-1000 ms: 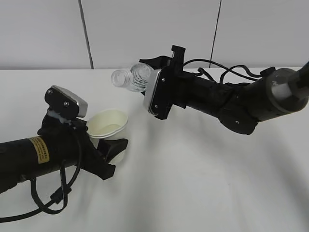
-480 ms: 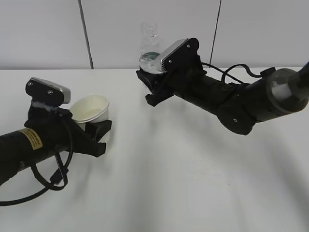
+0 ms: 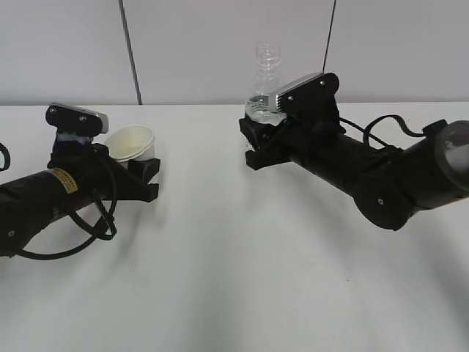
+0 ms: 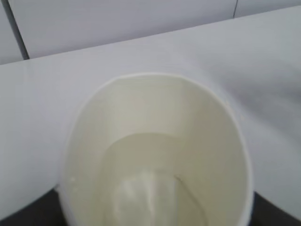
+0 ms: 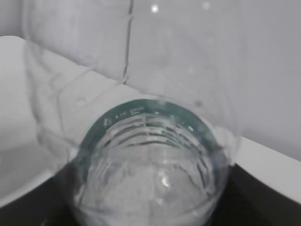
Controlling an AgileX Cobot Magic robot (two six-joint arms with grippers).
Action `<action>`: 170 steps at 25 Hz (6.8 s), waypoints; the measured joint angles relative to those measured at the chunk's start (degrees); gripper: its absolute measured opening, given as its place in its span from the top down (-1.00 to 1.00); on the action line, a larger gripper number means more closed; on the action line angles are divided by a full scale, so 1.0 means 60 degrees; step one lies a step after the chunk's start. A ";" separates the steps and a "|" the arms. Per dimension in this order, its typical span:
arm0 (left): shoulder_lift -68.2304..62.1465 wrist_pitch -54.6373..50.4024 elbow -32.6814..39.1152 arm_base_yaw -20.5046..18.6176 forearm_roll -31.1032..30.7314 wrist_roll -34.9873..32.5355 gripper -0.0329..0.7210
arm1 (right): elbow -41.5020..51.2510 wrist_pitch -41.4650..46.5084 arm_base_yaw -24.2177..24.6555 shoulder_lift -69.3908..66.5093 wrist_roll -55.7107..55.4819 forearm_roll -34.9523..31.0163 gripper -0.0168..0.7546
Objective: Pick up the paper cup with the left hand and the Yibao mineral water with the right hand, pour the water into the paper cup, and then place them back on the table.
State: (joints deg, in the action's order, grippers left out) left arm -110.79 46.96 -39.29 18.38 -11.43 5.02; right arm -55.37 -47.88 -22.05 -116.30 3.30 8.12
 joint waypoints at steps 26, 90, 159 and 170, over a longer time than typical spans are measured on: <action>-0.1457 -0.0646 -0.1002 -0.0083 0.0292 -0.0012 -0.70 | 0.0872 -0.0018 0.0243 0.0401 0.0660 -0.2462 -0.21; 0.6500 -0.5619 0.1233 0.0676 0.1129 -0.0012 -0.65 | 0.2523 -0.2430 0.1058 -0.1530 0.0285 -0.3081 -0.65; 1.5247 -1.8228 0.1583 0.1537 0.2556 -0.0425 -0.46 | 0.4472 1.8910 0.1040 1.7863 -0.1096 -0.0483 -0.56; 1.5247 -1.8209 0.1583 0.1537 0.2556 -0.0425 -0.38 | 0.4472 1.8890 0.1040 1.7863 -0.1103 -0.0483 -0.56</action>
State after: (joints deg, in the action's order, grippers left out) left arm -19.30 -62.30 -29.79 27.60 3.91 2.47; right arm -28.54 65.46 -15.81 -9.12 -3.32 5.23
